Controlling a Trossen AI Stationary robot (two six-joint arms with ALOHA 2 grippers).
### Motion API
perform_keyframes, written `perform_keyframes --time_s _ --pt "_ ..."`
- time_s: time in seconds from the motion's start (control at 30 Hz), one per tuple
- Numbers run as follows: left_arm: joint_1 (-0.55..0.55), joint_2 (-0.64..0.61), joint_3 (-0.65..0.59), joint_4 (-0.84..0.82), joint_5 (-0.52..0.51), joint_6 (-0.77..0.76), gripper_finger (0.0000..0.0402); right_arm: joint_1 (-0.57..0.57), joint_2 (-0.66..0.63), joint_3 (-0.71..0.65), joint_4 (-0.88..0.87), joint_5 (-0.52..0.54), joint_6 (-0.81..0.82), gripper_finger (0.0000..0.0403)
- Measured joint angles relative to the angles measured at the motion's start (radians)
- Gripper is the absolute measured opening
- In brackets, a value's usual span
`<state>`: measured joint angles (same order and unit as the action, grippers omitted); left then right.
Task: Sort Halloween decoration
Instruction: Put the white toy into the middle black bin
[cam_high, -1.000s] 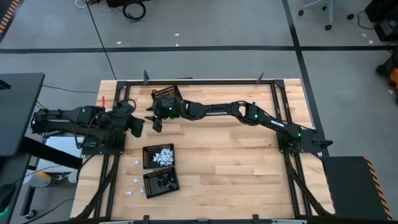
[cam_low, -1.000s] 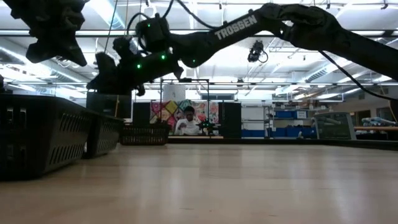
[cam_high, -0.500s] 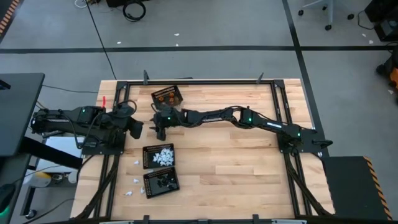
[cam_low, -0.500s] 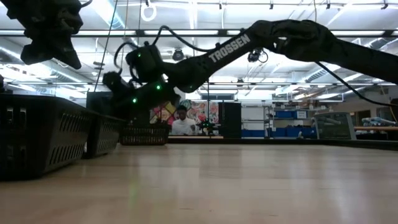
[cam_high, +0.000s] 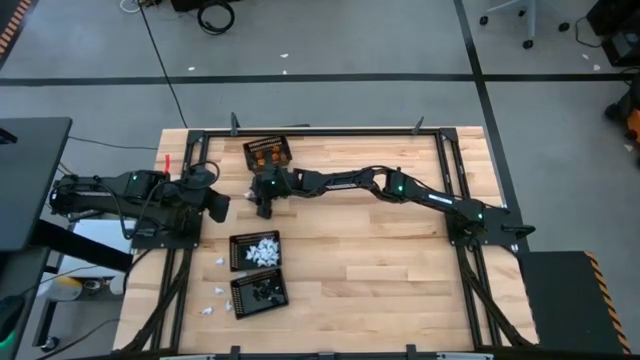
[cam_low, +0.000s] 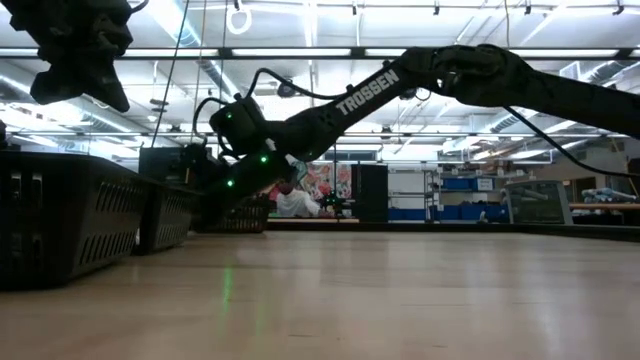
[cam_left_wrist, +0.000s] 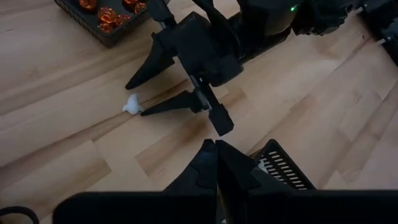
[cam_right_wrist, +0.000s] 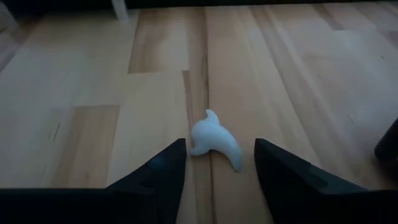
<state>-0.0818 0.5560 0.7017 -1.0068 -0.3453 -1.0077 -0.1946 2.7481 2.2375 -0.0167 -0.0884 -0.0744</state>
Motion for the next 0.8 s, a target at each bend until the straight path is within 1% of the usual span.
perform_keyframes --time_s 0.17,0.37,0.6,0.7,0.8 --pt "0.000 0.000 0.000 0.000 0.001 -0.006 0.0009 0.001 0.000 0.000 0.016 -0.009 -0.039 0.0178" --pt "0.000 0.000 0.000 0.000 0.005 -0.022 0.0009 0.001 0.000 -0.001 0.011 -0.037 -0.068 0.0129" --pt "0.000 0.000 0.000 0.000 0.060 -0.031 0.0009 0.004 0.000 -0.001 0.004 -0.043 -0.084 0.0079" --pt "0.000 0.000 0.000 -0.003 0.085 -0.032 0.0009 0.004 0.000 -0.001 0.001 -0.044 -0.061 0.0062" --pt "0.001 0.001 0.000 -0.018 0.084 -0.072 0.0009 -0.002 -0.023 -0.003 -0.052 -0.094 0.001 0.0061"
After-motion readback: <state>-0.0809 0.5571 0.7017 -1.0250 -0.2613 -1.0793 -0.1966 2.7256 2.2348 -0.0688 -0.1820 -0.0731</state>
